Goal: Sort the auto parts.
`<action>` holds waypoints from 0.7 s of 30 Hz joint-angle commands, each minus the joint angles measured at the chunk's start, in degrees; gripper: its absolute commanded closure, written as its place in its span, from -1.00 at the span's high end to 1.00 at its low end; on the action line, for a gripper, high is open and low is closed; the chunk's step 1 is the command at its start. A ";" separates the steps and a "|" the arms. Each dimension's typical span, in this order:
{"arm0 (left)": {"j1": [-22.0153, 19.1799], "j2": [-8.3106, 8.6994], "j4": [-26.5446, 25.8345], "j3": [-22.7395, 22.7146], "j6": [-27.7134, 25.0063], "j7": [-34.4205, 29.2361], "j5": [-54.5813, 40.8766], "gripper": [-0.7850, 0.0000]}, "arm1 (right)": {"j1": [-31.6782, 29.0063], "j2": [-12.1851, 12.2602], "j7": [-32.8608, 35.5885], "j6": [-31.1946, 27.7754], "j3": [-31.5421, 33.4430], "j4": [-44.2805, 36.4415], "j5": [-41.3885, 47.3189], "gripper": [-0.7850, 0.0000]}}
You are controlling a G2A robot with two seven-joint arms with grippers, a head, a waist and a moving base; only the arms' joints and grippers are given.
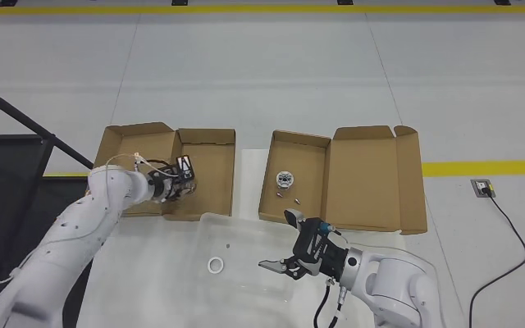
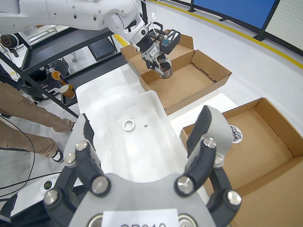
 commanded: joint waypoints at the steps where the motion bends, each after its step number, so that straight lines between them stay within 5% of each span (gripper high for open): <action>1: -1.37 -1.71 3.09 1.40 0.07 0.16 0.87 -1.00 | 0.00 0.00 0.00 0.00 0.00 0.00 0.00 1.00; 9: -5.10 -7.08 12.14 4.31 0.27 1.70 3.24 -1.00 | 0.00 0.00 0.00 0.00 0.00 0.00 0.00 1.00; 21: -6.41 -12.48 20.73 5.84 -0.27 2.97 5.40 -1.00 | 0.00 0.00 0.00 0.00 0.00 0.00 0.00 1.00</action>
